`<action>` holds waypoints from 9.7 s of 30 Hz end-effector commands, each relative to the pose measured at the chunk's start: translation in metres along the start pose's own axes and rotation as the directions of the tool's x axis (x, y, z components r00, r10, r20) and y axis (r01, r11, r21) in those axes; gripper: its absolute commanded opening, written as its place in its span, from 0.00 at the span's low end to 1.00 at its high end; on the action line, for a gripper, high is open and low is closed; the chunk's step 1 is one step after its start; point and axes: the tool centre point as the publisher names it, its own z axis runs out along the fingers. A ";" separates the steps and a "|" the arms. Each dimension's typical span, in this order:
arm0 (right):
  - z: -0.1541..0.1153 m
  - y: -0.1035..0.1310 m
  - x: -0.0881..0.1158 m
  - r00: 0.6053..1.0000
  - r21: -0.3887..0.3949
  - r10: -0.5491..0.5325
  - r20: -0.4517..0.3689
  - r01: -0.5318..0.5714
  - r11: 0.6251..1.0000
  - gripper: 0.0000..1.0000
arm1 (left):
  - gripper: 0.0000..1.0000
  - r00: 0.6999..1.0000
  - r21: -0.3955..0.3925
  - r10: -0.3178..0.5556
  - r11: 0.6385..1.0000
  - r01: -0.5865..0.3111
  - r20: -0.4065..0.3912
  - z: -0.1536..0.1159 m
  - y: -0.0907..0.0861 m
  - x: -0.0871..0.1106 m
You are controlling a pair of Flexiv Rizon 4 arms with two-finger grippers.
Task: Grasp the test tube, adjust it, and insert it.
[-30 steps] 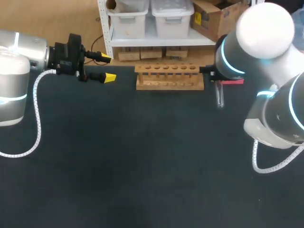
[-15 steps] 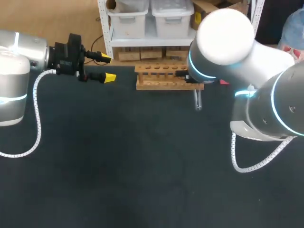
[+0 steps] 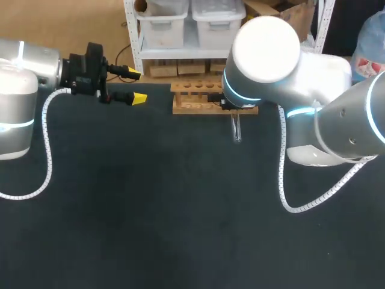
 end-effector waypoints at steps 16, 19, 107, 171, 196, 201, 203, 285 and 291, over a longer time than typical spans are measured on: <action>0.028 -0.005 -0.009 0.999 0.028 0.020 -0.037 -0.019 0.999 0.00 | 1.00 1.000 -0.006 0.001 1.000 -0.001 0.002 0.000 -0.002 0.001; 0.031 -0.004 -0.006 0.999 0.026 0.019 -0.050 -0.017 1.000 0.00 | 1.00 1.000 -0.006 0.001 1.000 -0.001 0.002 0.000 -0.002 0.001; -0.080 0.002 -0.149 0.667 -0.233 0.060 0.742 0.173 0.957 0.00 | 1.00 1.000 -0.006 0.001 1.000 -0.001 0.002 0.000 -0.002 0.001; -0.017 -0.015 -0.167 0.335 -0.390 0.264 0.905 0.397 0.831 0.00 | 1.00 1.000 -0.006 0.001 1.000 -0.001 0.002 0.000 -0.002 0.001; -0.007 -0.020 -0.164 0.329 -0.346 0.211 0.920 0.434 0.831 0.00 | 1.00 1.000 -0.006 0.001 1.000 -0.001 0.002 0.000 -0.002 0.001; -0.008 -0.022 -0.164 0.345 -0.335 0.182 0.921 0.461 0.822 0.00 | 1.00 1.000 -0.006 0.001 1.000 -0.001 0.002 0.000 -0.002 0.001; -0.009 -0.022 -0.164 0.346 -0.332 0.174 0.922 0.472 0.817 0.00 | 1.00 1.000 -0.006 0.001 1.000 -0.001 0.002 0.000 -0.002 0.001; -0.008 -0.003 -0.150 0.595 -0.453 0.023 0.803 0.586 0.672 0.00 | 1.00 1.000 -0.006 0.001 1.000 -0.001 0.002 0.000 -0.002 0.001; -0.006 -0.003 -0.151 0.589 -0.444 0.018 0.808 0.587 0.677 0.00 | 1.00 1.000 -0.006 0.001 1.000 -0.001 0.002 0.000 -0.002 0.001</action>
